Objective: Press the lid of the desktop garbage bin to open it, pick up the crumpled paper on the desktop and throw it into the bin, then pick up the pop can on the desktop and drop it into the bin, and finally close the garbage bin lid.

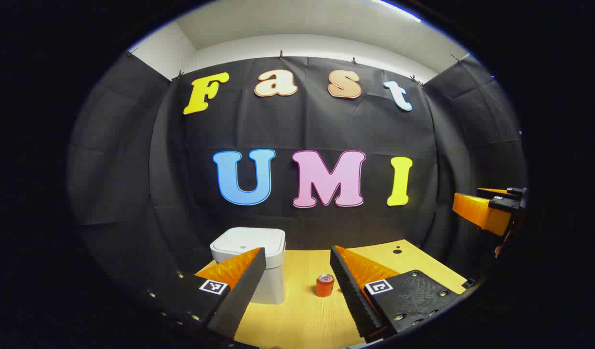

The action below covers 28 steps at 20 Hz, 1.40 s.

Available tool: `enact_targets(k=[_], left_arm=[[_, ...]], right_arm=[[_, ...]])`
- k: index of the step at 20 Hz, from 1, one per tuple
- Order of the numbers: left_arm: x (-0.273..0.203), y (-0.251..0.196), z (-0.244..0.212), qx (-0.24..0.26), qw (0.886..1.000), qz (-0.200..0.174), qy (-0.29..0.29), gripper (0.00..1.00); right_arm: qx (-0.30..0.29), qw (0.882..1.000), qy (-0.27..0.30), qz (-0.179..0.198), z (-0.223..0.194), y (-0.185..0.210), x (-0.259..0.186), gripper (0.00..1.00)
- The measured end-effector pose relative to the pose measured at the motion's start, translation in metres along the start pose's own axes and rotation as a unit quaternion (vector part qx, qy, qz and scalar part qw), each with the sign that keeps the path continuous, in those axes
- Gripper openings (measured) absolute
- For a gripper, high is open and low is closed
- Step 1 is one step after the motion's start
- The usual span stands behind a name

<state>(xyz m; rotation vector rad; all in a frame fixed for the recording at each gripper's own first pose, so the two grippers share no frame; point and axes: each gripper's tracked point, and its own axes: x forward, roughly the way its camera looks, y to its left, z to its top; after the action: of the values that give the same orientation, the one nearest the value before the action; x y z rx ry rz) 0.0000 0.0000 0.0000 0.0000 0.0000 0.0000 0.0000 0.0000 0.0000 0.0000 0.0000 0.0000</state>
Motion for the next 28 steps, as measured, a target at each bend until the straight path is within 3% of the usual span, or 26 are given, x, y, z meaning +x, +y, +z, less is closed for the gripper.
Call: enact_targets(k=[28], left_arm=[[0.009, 0.003, 0.008, 0.014, 1.0, -0.006, -0.016, 0.87]], right_arm=[[-0.033, 0.999, 0.016, 0.016, -0.012, 0.01, 0.025, 0.97]])
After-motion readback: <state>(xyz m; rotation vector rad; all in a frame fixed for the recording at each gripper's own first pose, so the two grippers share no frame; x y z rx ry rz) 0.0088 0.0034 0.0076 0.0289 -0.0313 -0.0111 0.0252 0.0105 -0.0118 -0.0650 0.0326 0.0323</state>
